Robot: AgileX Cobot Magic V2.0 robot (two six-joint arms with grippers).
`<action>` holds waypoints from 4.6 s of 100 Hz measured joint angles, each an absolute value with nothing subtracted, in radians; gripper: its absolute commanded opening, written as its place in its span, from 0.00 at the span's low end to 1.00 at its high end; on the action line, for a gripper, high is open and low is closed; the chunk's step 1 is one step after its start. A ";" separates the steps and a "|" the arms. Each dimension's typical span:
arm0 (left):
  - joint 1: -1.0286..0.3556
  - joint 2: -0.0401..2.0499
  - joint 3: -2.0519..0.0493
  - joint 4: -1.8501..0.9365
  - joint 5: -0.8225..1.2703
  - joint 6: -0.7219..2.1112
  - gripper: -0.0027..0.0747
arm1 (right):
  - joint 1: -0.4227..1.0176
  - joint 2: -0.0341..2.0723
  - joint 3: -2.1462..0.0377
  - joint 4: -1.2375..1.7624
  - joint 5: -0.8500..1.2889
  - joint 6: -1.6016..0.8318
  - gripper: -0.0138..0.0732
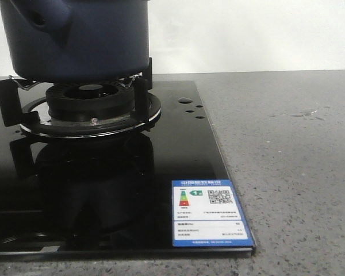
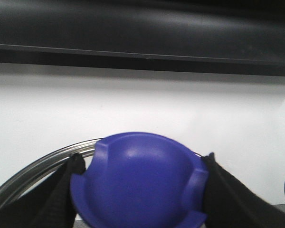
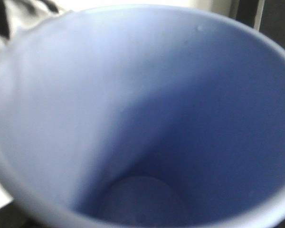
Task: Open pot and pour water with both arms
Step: 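Tilt the cup with the right gripper to pour water into the pot, then turn the empty cup upright and set it down on the counter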
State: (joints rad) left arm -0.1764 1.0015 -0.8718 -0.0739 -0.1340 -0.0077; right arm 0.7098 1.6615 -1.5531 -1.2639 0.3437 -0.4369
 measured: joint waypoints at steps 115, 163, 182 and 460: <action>-0.176 1.002 -0.872 -0.074 -0.134 -0.008 0.47 | 0.710 1.662 -1.555 -1.273 0.341 -0.437 0.46; -0.176 1.002 -0.872 -0.074 -0.134 -0.008 0.47 | 0.710 1.662 -1.557 -1.225 0.399 -0.190 0.46; -0.176 1.002 -0.872 -0.074 -0.134 -0.008 0.47 | 0.701 1.642 -1.557 -1.201 0.439 0.084 0.46; -0.176 1.002 -0.872 -0.072 -0.134 -0.008 0.47 | -0.162 1.272 -0.406 -0.487 -0.471 0.289 0.54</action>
State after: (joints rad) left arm -0.1764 1.0015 -0.8718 -0.0718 -0.1340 -0.0077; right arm -0.1617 1.2720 -0.4062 -0.4868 -0.4708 0.2891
